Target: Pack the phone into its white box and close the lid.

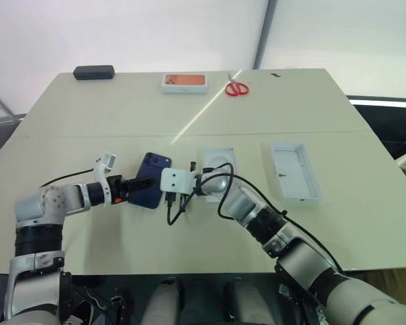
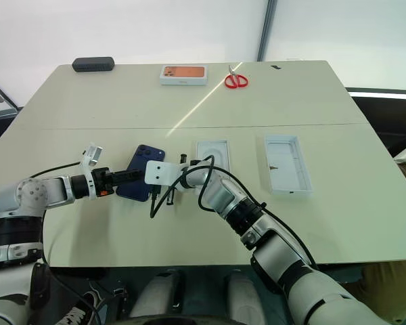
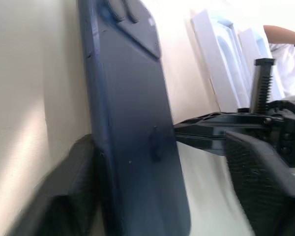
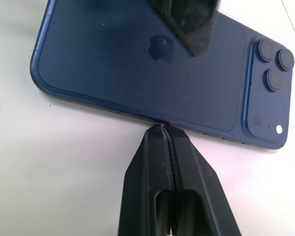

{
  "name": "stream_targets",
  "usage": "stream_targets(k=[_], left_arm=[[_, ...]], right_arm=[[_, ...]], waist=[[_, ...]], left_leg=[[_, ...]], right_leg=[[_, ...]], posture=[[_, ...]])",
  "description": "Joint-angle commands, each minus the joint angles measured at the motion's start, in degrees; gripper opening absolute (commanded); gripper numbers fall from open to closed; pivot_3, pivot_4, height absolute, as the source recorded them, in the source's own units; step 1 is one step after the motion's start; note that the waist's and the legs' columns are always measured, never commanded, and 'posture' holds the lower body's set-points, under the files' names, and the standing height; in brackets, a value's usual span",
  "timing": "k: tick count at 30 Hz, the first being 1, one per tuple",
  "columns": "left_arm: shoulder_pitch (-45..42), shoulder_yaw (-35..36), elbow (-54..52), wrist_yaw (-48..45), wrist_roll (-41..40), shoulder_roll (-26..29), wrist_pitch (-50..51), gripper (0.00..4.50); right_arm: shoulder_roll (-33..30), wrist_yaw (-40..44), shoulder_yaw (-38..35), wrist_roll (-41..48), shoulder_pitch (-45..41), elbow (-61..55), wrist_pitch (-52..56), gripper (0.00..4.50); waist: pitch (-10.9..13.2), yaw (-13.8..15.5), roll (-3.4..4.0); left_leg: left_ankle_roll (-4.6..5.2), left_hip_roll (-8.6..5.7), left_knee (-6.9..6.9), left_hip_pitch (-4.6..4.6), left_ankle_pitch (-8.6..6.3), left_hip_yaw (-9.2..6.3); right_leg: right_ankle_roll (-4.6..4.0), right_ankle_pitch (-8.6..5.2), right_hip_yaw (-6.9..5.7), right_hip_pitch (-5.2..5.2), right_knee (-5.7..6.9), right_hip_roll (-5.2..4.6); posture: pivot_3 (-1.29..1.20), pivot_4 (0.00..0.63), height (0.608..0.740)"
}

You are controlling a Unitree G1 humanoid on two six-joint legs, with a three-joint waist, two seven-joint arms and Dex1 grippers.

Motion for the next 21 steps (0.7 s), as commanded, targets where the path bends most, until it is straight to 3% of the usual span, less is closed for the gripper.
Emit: stream_targets(k=[1,2,11,15,21], left_arm=[[1.81,-1.87,1.57,0.65,-0.75,-1.89,2.50,1.74],[1.92,-1.84,1.70,0.81,-0.64,-1.87,2.41,1.24],[2.63,-2.03,2.47,1.22,-0.71,-2.21,1.83,1.24],[3.01,-1.67,2.38,1.63,-1.14,-2.61,2.01,0.04],[3.50,0.29,2.74,1.51,-1.79,-2.95,-1.45,0.00]], right_arm=[[-0.03,-0.36,-0.50,-0.44,-0.38,-0.96,-0.51,0.00],[-0.09,-0.30,-0.48,-0.44,-0.29,-1.08,-0.47,0.00],[-0.33,-0.32,-0.58,-0.38,-0.19,-1.10,-0.44,0.00],[-0.49,-0.39,-0.68,-0.33,0.02,-1.25,-0.35,0.00],[-0.48,0.11,-2.72,2.17,1.03,-3.19,-0.67,0.00]], waist=[[0.00,-0.04,0.00],[0.00,-0.10,0.00],[0.00,-0.16,-0.01],[-0.01,-0.06,-0.01],[-0.02,-0.09,0.00]], left_leg=[[0.00,0.00,-0.01,0.00,0.00,0.00],[0.00,0.00,-0.01,0.00,0.00,0.00],[0.00,0.01,-0.04,0.01,0.00,0.00],[0.00,0.05,-0.04,0.06,0.00,-0.02],[0.00,0.04,-0.05,0.10,0.00,-0.02]], right_leg=[[0.00,0.00,0.00,0.00,-0.01,0.00],[0.00,0.00,0.00,-0.01,-0.02,0.00],[0.00,0.00,0.00,0.00,-0.04,0.01],[0.00,0.00,-0.04,0.06,-0.08,-0.02],[-0.01,0.00,-0.03,0.11,-0.08,-0.05]], posture=[[0.00,0.150,0.740],[0.00,0.150,0.740],[0.00,0.150,0.740],[0.00,0.150,0.740],[0.00,0.150,0.740]])
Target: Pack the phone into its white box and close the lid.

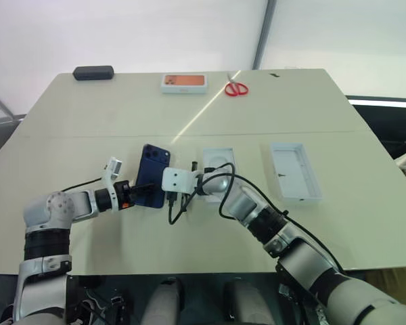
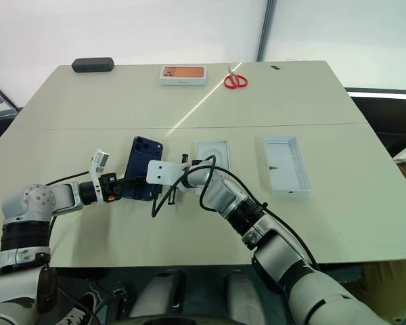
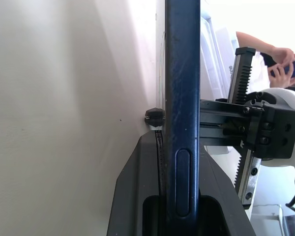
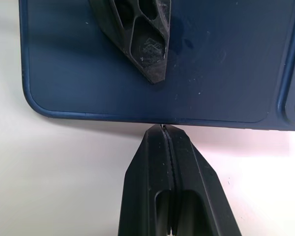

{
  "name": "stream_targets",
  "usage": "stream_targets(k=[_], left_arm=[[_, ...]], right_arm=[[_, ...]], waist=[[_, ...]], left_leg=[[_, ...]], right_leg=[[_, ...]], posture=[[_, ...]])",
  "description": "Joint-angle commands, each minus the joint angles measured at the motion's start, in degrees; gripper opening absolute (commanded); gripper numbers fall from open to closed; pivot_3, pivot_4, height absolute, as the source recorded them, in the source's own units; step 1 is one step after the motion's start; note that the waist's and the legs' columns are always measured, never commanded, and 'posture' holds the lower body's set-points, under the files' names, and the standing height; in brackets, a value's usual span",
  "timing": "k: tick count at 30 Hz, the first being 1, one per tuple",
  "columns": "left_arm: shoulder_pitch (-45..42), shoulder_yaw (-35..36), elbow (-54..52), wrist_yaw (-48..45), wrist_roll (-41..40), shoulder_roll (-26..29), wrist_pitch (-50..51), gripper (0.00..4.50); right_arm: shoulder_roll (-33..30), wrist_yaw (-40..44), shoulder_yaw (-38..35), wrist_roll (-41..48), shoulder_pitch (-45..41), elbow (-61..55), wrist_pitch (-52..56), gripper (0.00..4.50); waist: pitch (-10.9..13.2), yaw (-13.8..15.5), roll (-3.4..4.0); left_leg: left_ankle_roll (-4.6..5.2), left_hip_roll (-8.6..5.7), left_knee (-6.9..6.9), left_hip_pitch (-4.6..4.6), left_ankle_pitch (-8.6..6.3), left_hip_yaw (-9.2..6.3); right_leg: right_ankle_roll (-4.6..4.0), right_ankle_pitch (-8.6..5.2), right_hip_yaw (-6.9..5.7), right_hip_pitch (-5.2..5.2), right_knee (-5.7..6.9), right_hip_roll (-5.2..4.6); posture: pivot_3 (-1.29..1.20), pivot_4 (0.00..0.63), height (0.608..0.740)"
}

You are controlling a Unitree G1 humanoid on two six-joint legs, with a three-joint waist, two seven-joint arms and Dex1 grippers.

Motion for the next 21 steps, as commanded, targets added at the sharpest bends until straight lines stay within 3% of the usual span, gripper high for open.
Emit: stream_targets(k=[1,9,12,15,19,21], left_arm=[[1.96,-0.26,2.03,1.97,1.77,-1.13,-3.31,0.00],[1.65,10.68,0.04,4.74,-8.22,-6.81,-0.02,0.00],[1.79,13.73,-1.29,6.90,-11.69,-9.11,1.87,0.00],[2.43,15.41,-3.69,8.42,-14.85,-10.64,3.66,0.00],[2.53,17.29,-5.62,11.79,-17.22,-11.81,3.72,0.00],[2.16,17.67,-6.27,13.10,-18.23,-11.84,3.86,0.00]], right_arm=[[0.35,0.52,-3.52,3.38,0.87,-3.71,-0.54,0.00],[3.83,6.92,-17.43,23.43,2.61,-13.69,7.46,0.00],[1.89,8.10,-18.94,25.66,2.92,-15.31,9.08,0.86],[-2.78,10.60,-18.76,26.10,4.33,-17.21,9.34,2.34],[-12.54,19.90,-17.76,30.86,8.86,-26.11,13.55,4.46],[-18.58,23.51,-16.73,30.92,11.70,-30.25,13.43,4.46]], waist=[[0.00,0.03,0.00],[0.06,-0.29,-0.04],[0.09,-0.24,-0.08],[0.15,-0.24,-0.17],[0.20,-0.14,-0.21],[0.21,-0.14,-0.24]], left_leg=[[0.00,0.01,0.00,0.00,0.00,0.00],[0.00,0.08,-0.07,-0.15,0.00,-0.01],[0.01,0.05,-0.06,-0.22,-0.01,0.00],[0.02,0.01,-0.04,-0.25,-0.01,0.03],[0.02,0.02,0.01,-0.65,-0.01,-0.01],[0.02,0.04,0.07,-1.01,-0.01,-0.03]], right_leg=[[0.00,0.00,0.00,-0.01,0.00,0.00],[0.01,0.01,0.00,-0.20,0.00,-0.02],[0.02,0.01,-0.01,-0.23,-0.03,-0.08],[0.02,0.02,-0.02,-0.23,-0.10,-0.13],[0.02,0.02,-0.09,-0.55,-0.13,-0.13],[0.03,0.03,-0.11,-0.91,-0.13,-0.13]], posture=[[0.00,0.150,0.740],[0.00,0.150,0.740],[0.00,0.150,0.740],[0.00,0.150,0.740],[0.00,0.150,0.740],[0.00,0.150,0.740]])
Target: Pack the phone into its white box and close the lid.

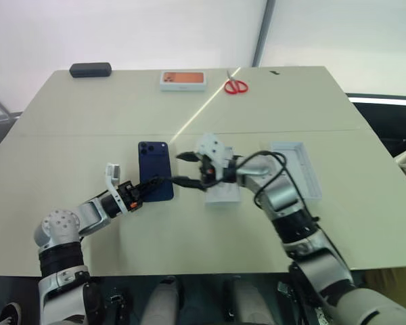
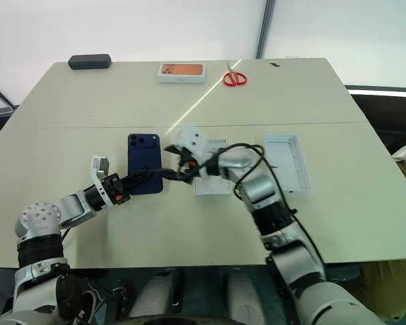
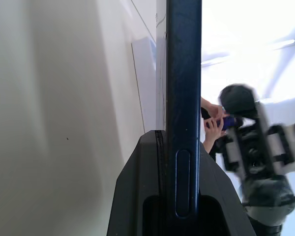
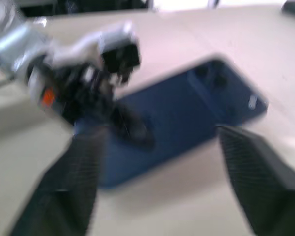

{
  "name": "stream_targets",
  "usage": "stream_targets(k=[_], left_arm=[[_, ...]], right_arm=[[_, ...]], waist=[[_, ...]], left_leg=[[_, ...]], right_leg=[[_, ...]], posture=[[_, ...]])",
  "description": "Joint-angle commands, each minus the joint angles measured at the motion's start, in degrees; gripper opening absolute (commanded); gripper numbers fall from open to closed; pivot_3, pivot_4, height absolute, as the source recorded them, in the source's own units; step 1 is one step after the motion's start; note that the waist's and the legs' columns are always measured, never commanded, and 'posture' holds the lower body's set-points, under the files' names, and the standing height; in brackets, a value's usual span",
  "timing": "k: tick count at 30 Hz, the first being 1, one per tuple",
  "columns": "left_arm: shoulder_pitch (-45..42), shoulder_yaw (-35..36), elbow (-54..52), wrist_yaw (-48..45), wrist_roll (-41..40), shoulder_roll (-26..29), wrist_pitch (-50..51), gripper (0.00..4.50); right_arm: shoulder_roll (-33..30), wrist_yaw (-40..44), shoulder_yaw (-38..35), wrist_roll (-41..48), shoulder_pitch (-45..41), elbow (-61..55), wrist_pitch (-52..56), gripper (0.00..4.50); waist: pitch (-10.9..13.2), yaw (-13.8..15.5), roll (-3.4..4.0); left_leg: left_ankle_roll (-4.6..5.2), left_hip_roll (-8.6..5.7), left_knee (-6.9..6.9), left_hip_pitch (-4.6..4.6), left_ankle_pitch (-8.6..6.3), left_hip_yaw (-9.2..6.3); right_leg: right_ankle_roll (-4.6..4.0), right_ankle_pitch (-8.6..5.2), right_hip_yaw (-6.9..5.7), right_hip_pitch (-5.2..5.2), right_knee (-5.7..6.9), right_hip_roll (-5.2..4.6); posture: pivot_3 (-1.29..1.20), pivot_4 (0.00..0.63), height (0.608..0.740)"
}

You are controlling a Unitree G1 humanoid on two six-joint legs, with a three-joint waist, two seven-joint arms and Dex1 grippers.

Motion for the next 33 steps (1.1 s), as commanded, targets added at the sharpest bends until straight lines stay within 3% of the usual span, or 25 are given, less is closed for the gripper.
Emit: stream_targets(k=[1,8,13,16,18,33], left_arm=[[-1.25,2.18,-3.27,1.64,-3.80,0.21,-0.12,0.00],[-1.18,-0.46,-4.67,3.16,-3.84,-0.24,-1.72,0.00],[-1.55,-1.13,-5.10,4.71,-3.69,-0.99,-3.17,0.00],[-2.01,-0.79,-4.20,5.75,-3.98,-1.31,-3.91,0.00],[-2.12,-0.57,-4.42,6.22,-4.85,-1.47,-3.73,0.00],[-2.28,-1.81,-6.37,7.63,-5.34,-1.05,-4.96,0.00]], right_arm=[[-6.87,5.18,1.38,0.39,2.36,-7.27,-0.77,4.46],[-15.47,5.28,3.10,-6.22,3.52,-4.25,-8.68,4.46],[-15.68,5.55,4.82,-7.65,4.59,-2.52,-10.72,4.46],[-15.48,4.95,5.58,-8.96,4.71,-1.08,-11.41,3.66],[-15.91,4.68,6.22,-10.30,4.61,-0.22,-12.31,2.75],[-14.18,4.57,7.83,-12.85,2.93,4.62,-15.61,2.75]], waist=[[0.01,-0.05,-0.02],[0.08,-0.11,-0.13],[0.16,0.09,-0.26],[0.17,0.08,-0.27],[0.17,0.10,-0.27],[0.17,0.09,-0.28]], left_leg=[[0.00,-0.01,-0.01,-0.06,0.00,0.01],[-0.01,-0.02,0.02,-0.03,0.01,0.10],[-0.06,0.01,0.04,-0.03,0.03,0.08],[-0.06,0.02,0.04,-0.03,0.03,0.07],[-0.06,0.02,0.04,-0.03,0.03,0.07],[-0.08,0.02,0.12,0.02,0.05,0.07]], right_leg=[[0.01,0.00,0.00,-0.04,0.00,0.00],[-0.02,0.01,0.04,-0.05,-0.01,0.22],[-0.03,0.01,0.05,-0.02,-0.02,0.26],[-0.03,0.01,0.07,-0.02,-0.03,0.24],[-0.04,0.01,0.07,-0.02,-0.03,0.24],[-0.06,0.03,0.06,0.06,-0.03,0.27]], posture=[[0.00,0.150,0.740],[0.00,0.150,0.740],[0.00,0.150,0.740],[0.00,0.150,0.740],[0.00,0.150,0.740],[0.00,0.150,0.740]])
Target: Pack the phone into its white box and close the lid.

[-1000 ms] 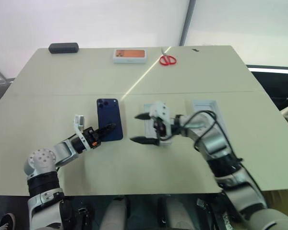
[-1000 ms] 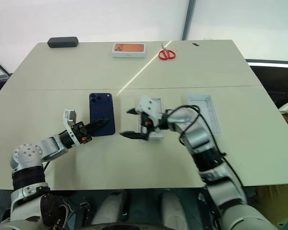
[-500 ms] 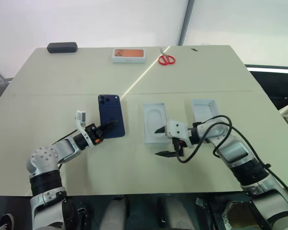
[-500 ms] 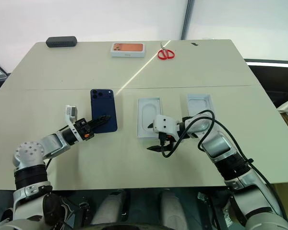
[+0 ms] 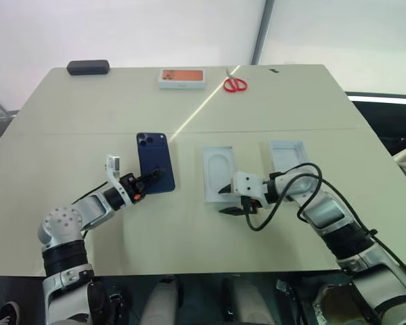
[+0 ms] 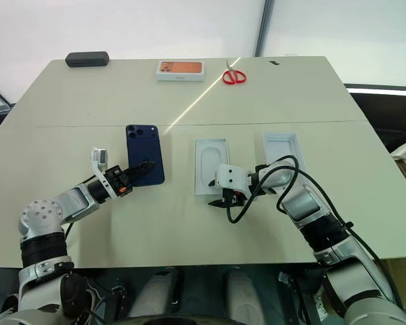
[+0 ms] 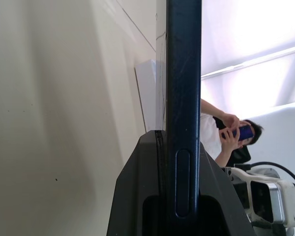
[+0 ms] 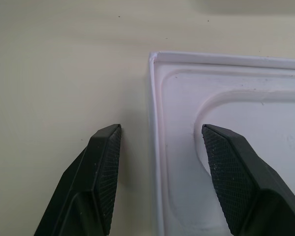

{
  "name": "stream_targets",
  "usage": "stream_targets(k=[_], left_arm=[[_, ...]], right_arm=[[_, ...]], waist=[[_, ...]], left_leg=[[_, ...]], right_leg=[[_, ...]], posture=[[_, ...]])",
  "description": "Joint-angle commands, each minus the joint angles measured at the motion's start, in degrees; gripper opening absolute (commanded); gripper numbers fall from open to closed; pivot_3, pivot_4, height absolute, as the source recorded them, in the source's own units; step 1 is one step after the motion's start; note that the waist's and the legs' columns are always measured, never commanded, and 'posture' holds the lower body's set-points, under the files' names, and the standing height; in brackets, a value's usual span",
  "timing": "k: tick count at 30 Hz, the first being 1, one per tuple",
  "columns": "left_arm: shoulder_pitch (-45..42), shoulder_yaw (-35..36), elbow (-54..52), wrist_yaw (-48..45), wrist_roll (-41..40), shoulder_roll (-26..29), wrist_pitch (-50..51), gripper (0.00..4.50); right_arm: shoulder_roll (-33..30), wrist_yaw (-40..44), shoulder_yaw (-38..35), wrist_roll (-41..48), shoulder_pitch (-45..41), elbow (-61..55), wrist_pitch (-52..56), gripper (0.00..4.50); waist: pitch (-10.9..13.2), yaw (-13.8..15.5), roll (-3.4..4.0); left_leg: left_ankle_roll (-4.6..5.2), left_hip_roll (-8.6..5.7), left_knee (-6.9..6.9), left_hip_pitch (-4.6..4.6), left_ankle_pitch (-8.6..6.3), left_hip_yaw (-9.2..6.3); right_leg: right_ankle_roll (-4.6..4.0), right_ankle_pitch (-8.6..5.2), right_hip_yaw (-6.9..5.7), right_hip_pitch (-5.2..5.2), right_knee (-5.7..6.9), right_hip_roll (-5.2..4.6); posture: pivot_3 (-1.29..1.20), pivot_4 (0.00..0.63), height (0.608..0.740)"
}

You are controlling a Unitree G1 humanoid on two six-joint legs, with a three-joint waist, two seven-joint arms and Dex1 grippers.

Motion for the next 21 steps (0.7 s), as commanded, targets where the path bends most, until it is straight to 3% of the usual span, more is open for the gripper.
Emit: stream_targets(k=[1,21], left_arm=[[-1.70,0.10,-2.77,-0.10,-2.66,-0.01,-0.93,0.00],[-2.03,-0.36,-3.35,0.59,-5.35,-0.55,-0.70,0.00]], right_arm=[[0.92,-0.08,0.97,-0.98,-0.36,0.67,0.20,2.75],[7.04,0.60,3.46,2.87,1.44,-9.31,12.04,2.75]], waist=[[0.00,-0.04,0.00],[0.00,-0.01,0.00]], left_leg=[[0.00,0.00,0.00,0.01,0.00,0.00],[-0.01,0.03,-0.01,0.01,0.01,-0.02]], right_leg=[[0.00,0.00,0.00,0.00,0.00,0.01],[-0.01,0.01,0.00,-0.02,0.02,0.03]], posture=[[0.00,0.150,0.740],[0.00,0.150,0.740]])
